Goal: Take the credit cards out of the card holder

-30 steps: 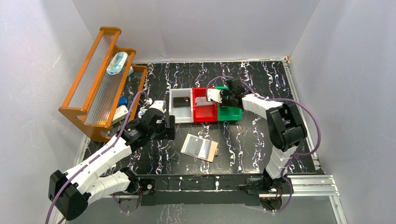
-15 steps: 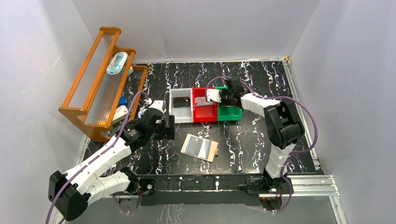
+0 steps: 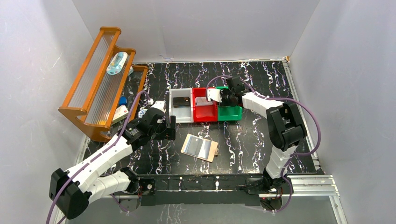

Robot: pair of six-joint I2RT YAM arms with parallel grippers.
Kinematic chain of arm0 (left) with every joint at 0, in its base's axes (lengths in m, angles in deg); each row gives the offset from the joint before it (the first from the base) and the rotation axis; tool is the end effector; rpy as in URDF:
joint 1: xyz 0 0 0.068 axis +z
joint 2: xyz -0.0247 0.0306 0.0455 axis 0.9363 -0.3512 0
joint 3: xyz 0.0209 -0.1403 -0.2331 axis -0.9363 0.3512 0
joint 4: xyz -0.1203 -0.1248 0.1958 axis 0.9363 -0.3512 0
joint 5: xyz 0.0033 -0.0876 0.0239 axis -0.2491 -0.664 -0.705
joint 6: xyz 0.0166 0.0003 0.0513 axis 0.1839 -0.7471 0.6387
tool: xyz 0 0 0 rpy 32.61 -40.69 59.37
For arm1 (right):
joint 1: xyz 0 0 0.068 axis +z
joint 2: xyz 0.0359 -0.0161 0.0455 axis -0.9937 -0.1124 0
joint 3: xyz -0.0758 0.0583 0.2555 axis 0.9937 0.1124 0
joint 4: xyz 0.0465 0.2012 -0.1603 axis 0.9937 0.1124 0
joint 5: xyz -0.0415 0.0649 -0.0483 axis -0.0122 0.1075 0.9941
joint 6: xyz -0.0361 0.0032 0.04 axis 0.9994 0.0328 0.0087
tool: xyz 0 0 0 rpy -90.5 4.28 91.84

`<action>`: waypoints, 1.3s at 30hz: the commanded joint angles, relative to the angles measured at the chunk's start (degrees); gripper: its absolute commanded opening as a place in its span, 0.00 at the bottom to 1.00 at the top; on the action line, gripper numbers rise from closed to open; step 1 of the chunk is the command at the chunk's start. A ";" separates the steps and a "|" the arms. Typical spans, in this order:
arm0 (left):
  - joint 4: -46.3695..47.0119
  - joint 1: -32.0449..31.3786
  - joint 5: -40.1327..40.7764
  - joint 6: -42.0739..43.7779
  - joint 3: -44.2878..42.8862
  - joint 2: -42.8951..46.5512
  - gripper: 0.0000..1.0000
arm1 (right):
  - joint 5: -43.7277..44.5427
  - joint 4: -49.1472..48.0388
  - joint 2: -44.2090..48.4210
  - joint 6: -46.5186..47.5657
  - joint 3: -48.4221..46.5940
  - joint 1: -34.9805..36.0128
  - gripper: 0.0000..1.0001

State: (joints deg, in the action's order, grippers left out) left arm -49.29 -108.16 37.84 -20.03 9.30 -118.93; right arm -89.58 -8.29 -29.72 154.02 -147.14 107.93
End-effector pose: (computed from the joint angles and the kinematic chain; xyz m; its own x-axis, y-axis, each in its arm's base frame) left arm 0.1671 -0.1244 0.2649 -0.6995 -0.0371 -0.7137 0.1797 0.9574 -0.2260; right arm 0.3579 0.1650 0.1878 0.1401 -0.9363 -0.3219 -0.8048 0.0818 -0.5879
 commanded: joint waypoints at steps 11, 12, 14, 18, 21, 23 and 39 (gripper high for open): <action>1.49 0.35 -3.17 0.38 0.39 -1.64 0.98 | 2.87 -5.51 9.18 -12.91 -0.95 -0.30 0.42; 1.62 0.35 -3.29 0.25 0.45 -1.92 0.98 | 2.52 -5.43 10.22 -17.16 -1.83 -0.04 0.43; 1.81 0.35 -2.87 -0.38 0.28 -2.50 0.98 | 1.32 -3.80 13.25 -34.94 -4.84 0.89 0.46; 2.50 0.40 3.20 -4.17 1.11 -1.00 0.98 | -4.38 11.40 16.68 -93.01 -7.89 2.15 0.52; 1.27 0.40 9.66 -7.28 1.40 0.43 0.98 | 16.61 12.33 22.51 -112.74 0.78 20.72 0.55; 0.06 0.48 12.31 -9.07 1.60 1.87 0.98 | 23.78 15.83 20.49 -123.02 2.35 28.85 0.54; -6.84 0.59 20.47 -15.19 4.62 11.75 0.98 | 28.76 28.88 2.13 -132.68 -7.54 42.47 0.53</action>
State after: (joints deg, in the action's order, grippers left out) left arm -54.43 -107.85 54.69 -34.28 13.57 -108.61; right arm -61.69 18.44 -24.65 23.36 -150.90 149.98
